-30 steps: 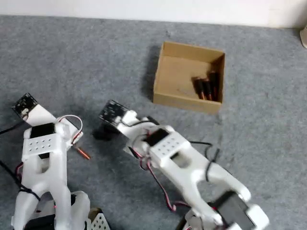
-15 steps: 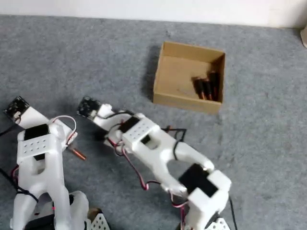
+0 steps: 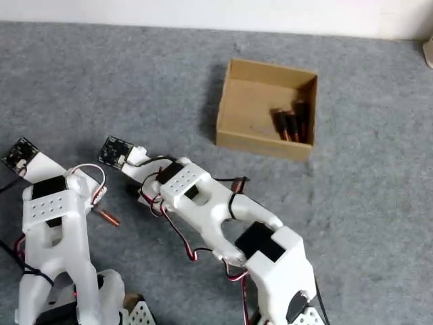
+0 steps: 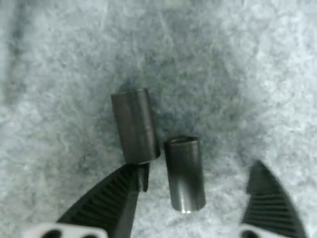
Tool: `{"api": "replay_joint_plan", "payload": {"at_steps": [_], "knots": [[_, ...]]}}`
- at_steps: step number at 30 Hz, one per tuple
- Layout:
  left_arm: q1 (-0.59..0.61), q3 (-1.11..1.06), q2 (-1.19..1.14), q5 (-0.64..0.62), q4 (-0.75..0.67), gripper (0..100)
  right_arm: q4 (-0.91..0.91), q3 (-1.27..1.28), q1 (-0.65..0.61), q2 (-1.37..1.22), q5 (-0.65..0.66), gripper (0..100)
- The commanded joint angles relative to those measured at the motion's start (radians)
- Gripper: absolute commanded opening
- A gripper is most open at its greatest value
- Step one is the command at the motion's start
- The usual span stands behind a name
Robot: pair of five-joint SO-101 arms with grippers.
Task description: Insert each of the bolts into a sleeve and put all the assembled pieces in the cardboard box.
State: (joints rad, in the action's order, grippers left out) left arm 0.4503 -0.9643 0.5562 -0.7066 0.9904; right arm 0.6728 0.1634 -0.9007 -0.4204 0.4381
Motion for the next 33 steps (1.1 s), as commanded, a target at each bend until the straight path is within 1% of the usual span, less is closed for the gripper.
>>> {"api": "replay_joint_plan", "payload": {"at_steps": [1, 6, 7, 9, 12, 16, 19, 22, 25, 31, 33], "knots": [[0.010, 0.050, 0.015, -0.008, -0.014, 6, -0.019, -0.022, -0.007, -0.028, 0.008, 15.2], [0.010, 0.050, 0.015, -0.008, -0.014, 6, -0.019, -0.018, -0.005, -0.061, 0.011, 10.8], [0.010, 0.050, 0.015, -0.008, -0.014, 6, -0.019, -0.016, 0.002, -0.067, 0.011, 8.2], [0.010, 0.050, 0.015, -0.008, -0.014, 6, -0.005, -0.021, 0.015, -0.073, 0.009, 0.1], [0.010, 0.050, 0.015, -0.008, -0.014, 6, 0.028, -0.024, 0.030, -0.068, 0.008, 0.2], [0.010, 0.050, 0.015, -0.008, -0.014, 6, 0.030, -0.019, 0.038, -0.007, 0.006, 0.4], [0.005, 0.050, 0.015, -0.008, -0.014, 6, 0.031, -0.012, 0.039, 0.108, 0.006, 0.4], [-0.010, 0.050, 0.015, -0.008, -0.031, 5, 0.079, 0.047, 0.054, 0.252, 0.005, 0.4], [-0.025, 0.048, 0.015, -0.008, -0.087, 0, 0.084, 0.111, 0.087, 0.414, 0.005, 0.4], [-0.025, 0.065, 0.015, -0.008, -0.284, 0, 0.082, 0.292, 0.130, 0.716, 0.005, 0.4], [-0.033, 0.088, 0.015, -0.009, -0.315, 0, 0.082, 0.364, 0.130, 0.814, 0.005, 0.4]]}}
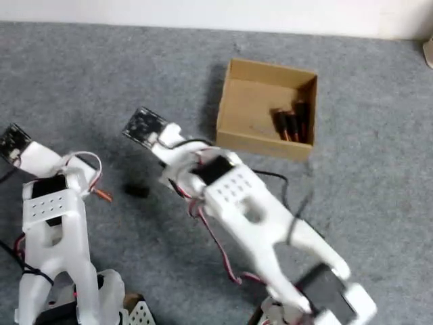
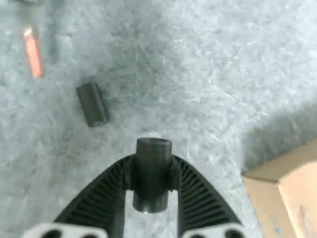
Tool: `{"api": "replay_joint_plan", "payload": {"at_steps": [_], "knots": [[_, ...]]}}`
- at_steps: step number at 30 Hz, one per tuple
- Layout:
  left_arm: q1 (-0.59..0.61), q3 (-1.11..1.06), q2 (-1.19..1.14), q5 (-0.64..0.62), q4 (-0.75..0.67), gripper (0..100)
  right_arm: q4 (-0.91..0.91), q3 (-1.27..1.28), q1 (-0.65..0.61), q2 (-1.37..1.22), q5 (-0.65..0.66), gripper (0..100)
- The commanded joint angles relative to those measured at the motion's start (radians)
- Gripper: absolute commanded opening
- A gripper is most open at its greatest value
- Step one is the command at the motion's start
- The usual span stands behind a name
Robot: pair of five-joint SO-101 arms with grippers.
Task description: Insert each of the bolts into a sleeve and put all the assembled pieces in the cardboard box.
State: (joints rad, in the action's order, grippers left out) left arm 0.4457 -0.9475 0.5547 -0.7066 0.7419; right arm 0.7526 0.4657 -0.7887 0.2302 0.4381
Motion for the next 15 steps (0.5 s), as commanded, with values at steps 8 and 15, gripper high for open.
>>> {"api": "replay_joint_plan", "payload": {"at_steps": [8, 15], "knots": [[-0.160, 0.277, 0.018, -0.009, -0.066, 0, -0.048, 0.317, 0.018, 0.595, 0.003, 0.4], [-0.308, 0.371, 0.237, -0.009, -0.069, 0, -0.048, 0.496, 0.064, 0.931, 0.003, 0.4]]}}
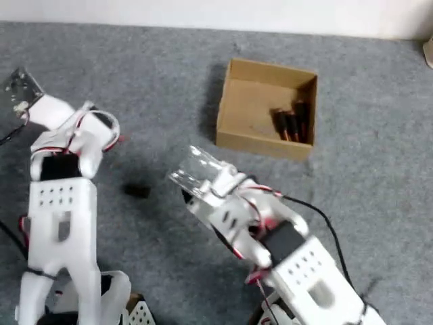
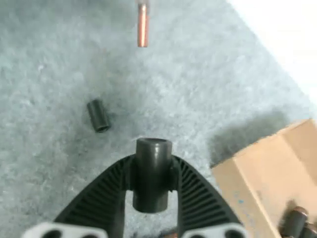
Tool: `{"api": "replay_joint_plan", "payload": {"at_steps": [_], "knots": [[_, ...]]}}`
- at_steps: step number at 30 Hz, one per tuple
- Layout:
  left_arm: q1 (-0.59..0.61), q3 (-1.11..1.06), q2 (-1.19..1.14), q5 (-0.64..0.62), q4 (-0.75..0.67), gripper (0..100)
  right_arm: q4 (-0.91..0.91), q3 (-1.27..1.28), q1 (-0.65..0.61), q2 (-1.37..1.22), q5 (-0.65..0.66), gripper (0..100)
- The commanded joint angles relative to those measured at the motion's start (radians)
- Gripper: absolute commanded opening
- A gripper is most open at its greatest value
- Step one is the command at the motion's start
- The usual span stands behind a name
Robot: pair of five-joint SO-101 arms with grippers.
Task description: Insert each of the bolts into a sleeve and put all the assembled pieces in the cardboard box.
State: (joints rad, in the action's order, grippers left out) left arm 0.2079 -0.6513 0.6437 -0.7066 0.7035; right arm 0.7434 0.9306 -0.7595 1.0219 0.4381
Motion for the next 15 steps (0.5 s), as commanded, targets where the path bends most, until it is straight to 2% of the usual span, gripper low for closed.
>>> {"api": "replay_joint_plan", "payload": {"at_steps": [1, 4, 8, 15], "knots": [[-0.088, 0.074, 0.209, -0.008, -0.031, 0, -0.039, 0.056, 0.042, 0.183, 0.003, 0.4], [-0.122, 0.065, 0.404, -0.008, -0.028, 0, -0.039, 0.140, 0.048, 0.320, -0.003, 0.4], [-0.185, 0.004, 0.633, -0.008, -0.028, 0, -0.039, 0.240, 0.044, 0.495, -0.089, 0.4], [-0.352, -0.168, 0.888, -0.009, -0.026, 0, -0.033, 0.369, 0.048, 0.756, -0.097, 0.4]]}}
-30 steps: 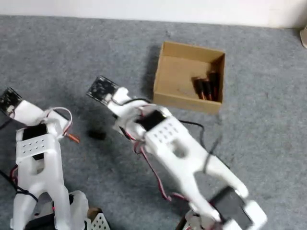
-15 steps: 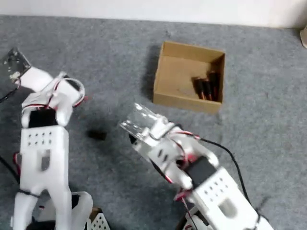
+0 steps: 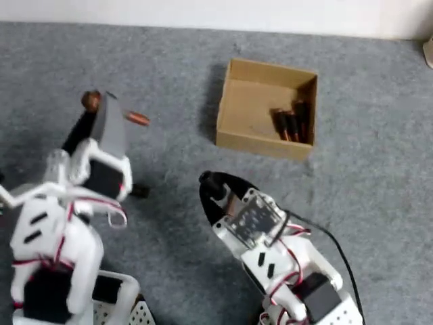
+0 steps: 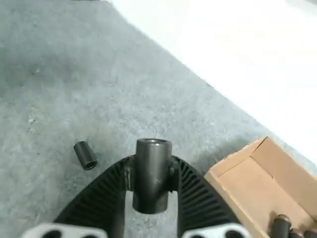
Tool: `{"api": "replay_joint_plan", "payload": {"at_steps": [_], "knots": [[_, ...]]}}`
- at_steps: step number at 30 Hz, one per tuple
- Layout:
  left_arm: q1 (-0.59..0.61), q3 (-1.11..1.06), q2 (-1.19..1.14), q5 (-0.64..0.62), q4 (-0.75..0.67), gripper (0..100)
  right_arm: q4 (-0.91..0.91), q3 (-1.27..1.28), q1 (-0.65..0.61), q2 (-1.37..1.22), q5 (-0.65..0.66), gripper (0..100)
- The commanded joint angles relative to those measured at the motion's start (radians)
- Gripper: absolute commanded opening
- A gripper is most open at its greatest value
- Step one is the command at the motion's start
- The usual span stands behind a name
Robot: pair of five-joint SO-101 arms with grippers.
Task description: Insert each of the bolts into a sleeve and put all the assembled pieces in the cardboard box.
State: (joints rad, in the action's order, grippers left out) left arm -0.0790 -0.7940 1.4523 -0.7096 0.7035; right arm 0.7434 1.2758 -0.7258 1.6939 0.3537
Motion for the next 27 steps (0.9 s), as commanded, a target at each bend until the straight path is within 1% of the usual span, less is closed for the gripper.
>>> {"api": "replay_joint_plan", "payload": {"at_steps": [1, 2, 4, 9, 12, 16, 21, 24, 27], "knots": [[-0.079, -0.033, 0.097, -0.006, -0.026, 0, -0.028, 0.039, 0.015, 0.111, -0.012, 0.4], [-0.090, -0.038, 0.111, -0.006, -0.021, 0, -0.013, 0.048, 0.015, 0.131, -0.011, 0.4], [-0.125, -0.035, 0.119, -0.008, 0.031, 0, 0.027, 0.058, 0.010, 0.148, -0.009, 0.4], [-0.269, 0.015, 0.119, -0.008, 0.222, 0, 0.051, 0.067, 0.010, 0.143, -0.008, 0.4], [-0.309, 0.054, 0.119, -0.008, 0.288, 0, 0.065, 0.067, 0.013, 0.143, -0.008, 0.4], [-0.332, 0.058, 0.119, -0.008, 0.350, 0, 0.093, 0.065, -0.001, 0.143, -0.008, 0.4], [-0.332, 0.056, 0.119, -0.008, 0.373, 0, 0.094, 0.067, -0.035, 0.143, -0.008, 0.4], [-0.332, 0.018, 0.117, -0.011, 0.367, 0, 0.096, 0.067, -0.073, 0.143, -0.008, 0.4], [-0.332, -0.007, 0.117, -0.011, 0.365, 0, 0.096, 0.067, -0.082, 0.143, -0.009, 0.4]]}}
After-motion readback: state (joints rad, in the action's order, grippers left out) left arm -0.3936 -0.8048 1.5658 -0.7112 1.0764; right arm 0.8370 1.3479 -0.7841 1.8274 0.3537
